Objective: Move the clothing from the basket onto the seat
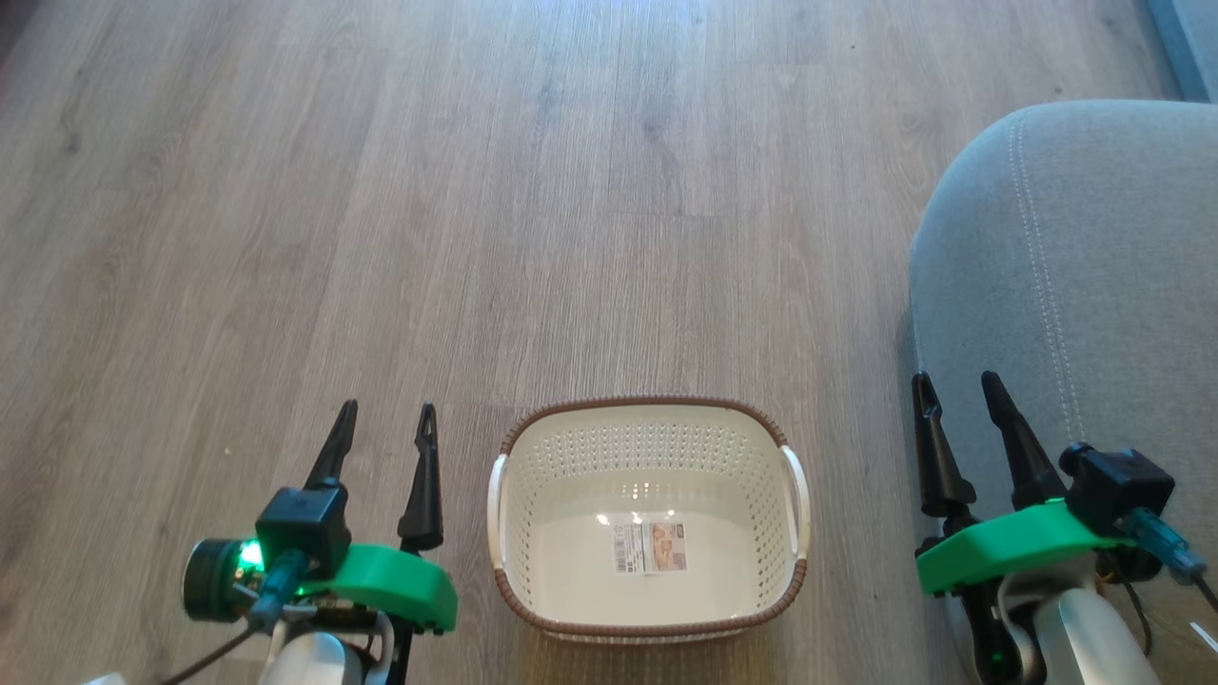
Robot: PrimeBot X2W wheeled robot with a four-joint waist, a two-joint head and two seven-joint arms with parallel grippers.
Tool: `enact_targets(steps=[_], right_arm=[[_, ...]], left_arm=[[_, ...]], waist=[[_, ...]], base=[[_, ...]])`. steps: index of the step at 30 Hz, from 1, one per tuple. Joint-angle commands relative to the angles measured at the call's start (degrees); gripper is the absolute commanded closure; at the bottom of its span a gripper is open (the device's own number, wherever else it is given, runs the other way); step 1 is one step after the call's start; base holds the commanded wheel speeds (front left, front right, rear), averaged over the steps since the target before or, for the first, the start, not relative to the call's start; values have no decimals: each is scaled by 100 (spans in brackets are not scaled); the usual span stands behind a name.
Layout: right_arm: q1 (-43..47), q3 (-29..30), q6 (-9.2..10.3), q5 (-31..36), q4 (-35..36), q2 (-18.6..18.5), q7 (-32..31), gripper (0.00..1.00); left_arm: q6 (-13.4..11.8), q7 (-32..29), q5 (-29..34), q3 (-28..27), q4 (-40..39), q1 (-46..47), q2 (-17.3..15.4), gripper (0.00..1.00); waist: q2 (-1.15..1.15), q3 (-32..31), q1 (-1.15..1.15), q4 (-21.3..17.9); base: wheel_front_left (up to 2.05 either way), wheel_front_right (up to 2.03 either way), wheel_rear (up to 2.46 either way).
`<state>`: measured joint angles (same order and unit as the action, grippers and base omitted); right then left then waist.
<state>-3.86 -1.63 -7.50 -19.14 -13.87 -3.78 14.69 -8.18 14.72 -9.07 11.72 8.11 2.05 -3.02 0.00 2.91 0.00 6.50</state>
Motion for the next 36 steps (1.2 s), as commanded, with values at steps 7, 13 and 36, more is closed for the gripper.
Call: enact_targets(steps=[7, 13, 36], right_arm=[[-108, -86, 1, -38, 140, 39, 30, 0], [-98, -99, 1, -75, 148, 41, 30, 0], [-100, -141, 1, -209, 142, 16, 30, 0]], left_arm=[[172, 28, -203, -286, -275, 144, 14, 0], [283, 28, -266, -299, -243, 132, 14, 0], [623, 28, -653, -418, -124, 66, 14, 0]], waist=[[0, -28, 0, 2], [0, -64, 0, 6], [0, -103, 0, -44]], base=[[0, 0, 0], [0, 0, 0], [0, 0, 0]])
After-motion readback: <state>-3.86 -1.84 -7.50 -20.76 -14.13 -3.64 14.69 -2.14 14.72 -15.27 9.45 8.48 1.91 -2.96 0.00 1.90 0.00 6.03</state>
